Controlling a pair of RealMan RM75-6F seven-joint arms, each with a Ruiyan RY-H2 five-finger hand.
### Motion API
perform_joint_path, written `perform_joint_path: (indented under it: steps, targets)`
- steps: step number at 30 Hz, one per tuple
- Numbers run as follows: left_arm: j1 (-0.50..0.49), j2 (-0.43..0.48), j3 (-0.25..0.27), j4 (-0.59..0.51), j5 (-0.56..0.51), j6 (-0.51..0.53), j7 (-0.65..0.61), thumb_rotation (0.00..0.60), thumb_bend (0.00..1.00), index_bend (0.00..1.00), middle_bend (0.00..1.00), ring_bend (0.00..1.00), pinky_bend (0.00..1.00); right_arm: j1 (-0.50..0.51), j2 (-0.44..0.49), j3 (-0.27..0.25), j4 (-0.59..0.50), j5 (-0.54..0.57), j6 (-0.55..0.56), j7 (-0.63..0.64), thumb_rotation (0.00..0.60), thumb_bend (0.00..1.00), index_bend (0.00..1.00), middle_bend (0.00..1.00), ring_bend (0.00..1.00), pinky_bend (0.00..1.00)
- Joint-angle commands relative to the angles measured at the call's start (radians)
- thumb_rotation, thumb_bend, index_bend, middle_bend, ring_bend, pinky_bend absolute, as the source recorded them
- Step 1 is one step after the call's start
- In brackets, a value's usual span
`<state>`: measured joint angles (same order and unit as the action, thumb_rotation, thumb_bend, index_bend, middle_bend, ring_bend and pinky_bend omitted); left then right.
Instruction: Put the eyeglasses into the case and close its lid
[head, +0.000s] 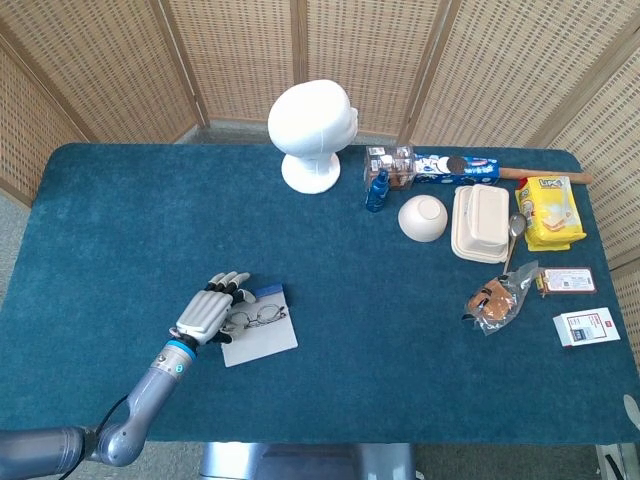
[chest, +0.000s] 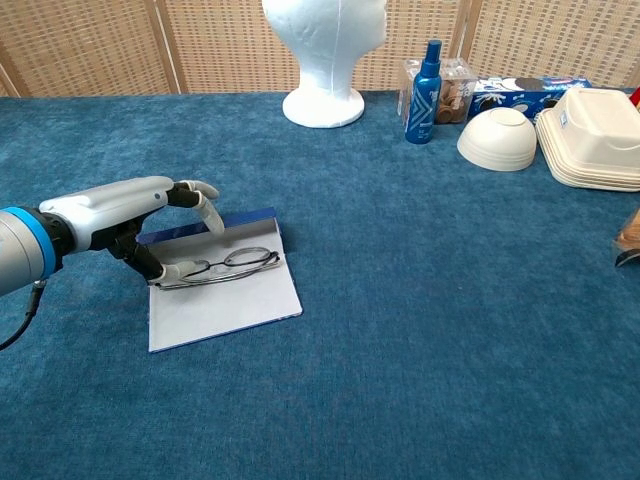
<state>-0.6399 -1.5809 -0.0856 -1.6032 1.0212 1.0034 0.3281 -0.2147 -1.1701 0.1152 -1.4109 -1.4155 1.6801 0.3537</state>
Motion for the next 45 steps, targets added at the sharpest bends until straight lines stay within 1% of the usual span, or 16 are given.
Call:
perform_joint_path:
  steps: [1,3,7,10,13,18,23,31,36,41,45]
  targets:
    - [0.012,0.006,-0.002,-0.018,0.025,0.028,-0.005,0.600,0.29,0.10,0.02,0.00,0.00,0.000,0.000,0.000,0.000,-0.001,0.000,0.000,0.547,0.24,0.05,0.17,0.00,0.17]
    - [0.016,0.010,-0.004,-0.030,0.037,0.042,-0.004,0.600,0.27,0.08,0.01,0.00,0.00,0.001,0.000,0.001,0.000,-0.002,0.001,-0.001,0.545,0.24,0.05,0.17,0.00,0.17]
    - [0.020,0.005,-0.006,-0.034,0.046,0.067,0.024,0.600,0.27,0.06,0.00,0.00,0.00,0.001,0.000,0.001,0.000,-0.002,0.000,0.001,0.540,0.24,0.05,0.17,0.00,0.17]
    - [0.018,-0.011,-0.001,-0.026,0.040,0.078,0.066,0.600,0.27,0.06,0.00,0.00,0.00,-0.001,-0.001,0.001,0.003,-0.001,0.001,0.005,0.536,0.24,0.05,0.17,0.00,0.17]
    - [0.013,-0.031,0.004,-0.017,0.012,0.072,0.109,0.600,0.27,0.06,0.00,0.00,0.00,-0.003,-0.002,0.001,0.007,-0.001,0.003,0.011,0.531,0.24,0.05,0.17,0.00,0.17]
    - [0.007,-0.052,0.004,-0.012,-0.003,0.068,0.141,0.600,0.26,0.06,0.00,0.00,0.00,-0.007,-0.001,0.001,0.013,0.001,0.007,0.020,0.531,0.24,0.05,0.17,0.00,0.17]
    - [0.004,-0.071,0.000,0.005,-0.002,0.089,0.178,0.600,0.26,0.06,0.00,0.00,0.00,-0.008,-0.002,0.001,0.017,-0.001,0.008,0.026,0.528,0.24,0.05,0.17,0.00,0.17]
    - [-0.016,-0.118,-0.017,0.055,-0.041,0.116,0.289,0.600,0.26,0.08,0.00,0.00,0.00,-0.017,-0.002,0.001,0.021,0.002,0.015,0.034,0.522,0.24,0.05,0.17,0.00,0.17]
    - [-0.025,-0.133,-0.034,0.064,-0.069,0.105,0.296,0.600,0.26,0.08,0.00,0.00,0.00,-0.022,-0.001,0.000,0.020,0.001,0.019,0.045,0.519,0.24,0.05,0.17,0.00,0.17]
    - [-0.026,-0.148,-0.050,0.082,-0.073,0.120,0.296,0.600,0.26,0.09,0.00,0.00,0.00,-0.022,0.000,-0.001,0.021,0.001,0.015,0.050,0.513,0.24,0.05,0.17,0.00,0.17]
    - [-0.034,-0.153,-0.062,0.092,-0.098,0.101,0.295,0.600,0.26,0.10,0.00,0.00,0.00,-0.021,0.000,0.000,0.022,0.000,0.014,0.053,0.511,0.24,0.05,0.17,0.00,0.17]
